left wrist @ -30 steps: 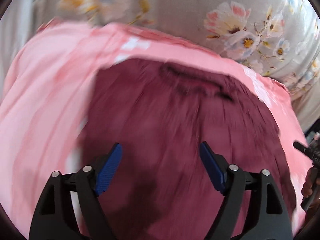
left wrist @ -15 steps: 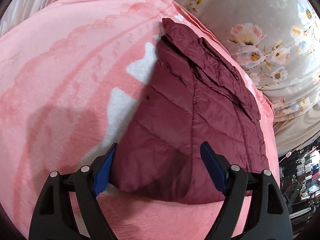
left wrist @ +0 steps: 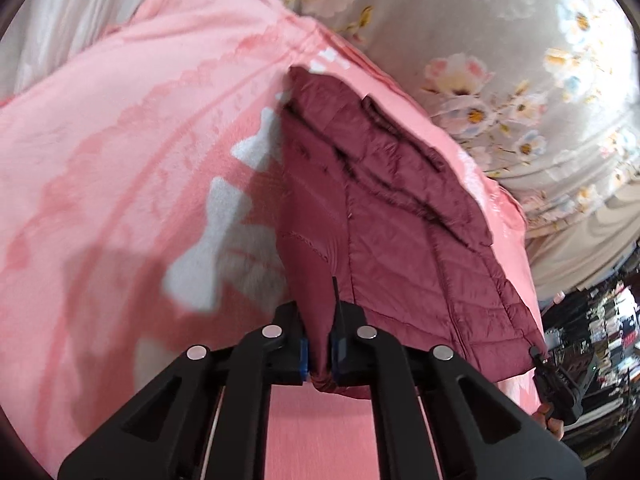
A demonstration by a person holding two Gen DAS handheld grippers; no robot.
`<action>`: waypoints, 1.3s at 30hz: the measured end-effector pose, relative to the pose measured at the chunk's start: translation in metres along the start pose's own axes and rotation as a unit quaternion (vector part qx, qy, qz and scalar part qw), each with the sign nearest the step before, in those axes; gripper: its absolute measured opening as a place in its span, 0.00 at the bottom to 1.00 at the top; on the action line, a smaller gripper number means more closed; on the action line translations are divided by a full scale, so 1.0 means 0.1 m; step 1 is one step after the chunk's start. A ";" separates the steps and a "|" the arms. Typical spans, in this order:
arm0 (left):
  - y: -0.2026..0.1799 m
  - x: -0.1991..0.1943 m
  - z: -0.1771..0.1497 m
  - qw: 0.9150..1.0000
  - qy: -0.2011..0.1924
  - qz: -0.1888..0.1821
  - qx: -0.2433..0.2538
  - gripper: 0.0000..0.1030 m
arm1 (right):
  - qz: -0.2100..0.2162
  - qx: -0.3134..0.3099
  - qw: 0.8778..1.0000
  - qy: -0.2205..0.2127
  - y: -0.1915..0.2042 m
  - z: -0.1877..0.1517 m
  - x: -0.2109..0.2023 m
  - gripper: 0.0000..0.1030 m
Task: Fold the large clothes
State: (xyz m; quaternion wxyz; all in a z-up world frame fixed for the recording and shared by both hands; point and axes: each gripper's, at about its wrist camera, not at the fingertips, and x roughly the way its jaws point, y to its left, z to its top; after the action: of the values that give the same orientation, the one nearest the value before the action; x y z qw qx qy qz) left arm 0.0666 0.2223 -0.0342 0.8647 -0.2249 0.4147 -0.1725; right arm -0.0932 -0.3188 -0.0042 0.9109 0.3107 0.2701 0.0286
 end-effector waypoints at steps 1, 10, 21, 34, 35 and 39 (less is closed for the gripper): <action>-0.01 -0.11 -0.05 1.000 -0.003 -0.003 0.002 0.05 | 0.006 -0.016 1.000 -0.009 0.08 -0.04 -0.23 0.03; -0.44 -1.72 -0.37 0.991 -0.112 -0.063 0.032 0.05 | 0.041 -0.087 0.987 -0.125 0.77 0.08 -1.58 0.03; -1.05 -0.60 0.91 0.988 -0.127 0.030 0.085 0.05 | 0.011 -0.004 0.995 -0.099 0.41 1.11 0.05 0.03; -0.62 1.19 1.13 0.986 -0.011 0.148 0.079 0.05 | -0.096 0.021 0.995 -0.020 -0.18 1.06 1.59 0.02; -0.60 1.26 1.11 0.985 -0.008 0.152 0.082 0.05 | -0.101 0.021 0.995 -0.015 -0.21 1.05 1.65 0.02; -0.56 1.42 1.08 0.983 0.000 0.159 0.088 0.06 | -0.115 0.025 0.993 0.002 -0.33 0.98 1.84 0.02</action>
State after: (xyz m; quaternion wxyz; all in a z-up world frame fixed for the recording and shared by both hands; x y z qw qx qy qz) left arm 0.2305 0.1329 -0.0351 0.8975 -0.0794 0.4283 -0.0690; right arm 0.1102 -0.3583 -0.0458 0.8993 0.3007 0.3067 -0.0821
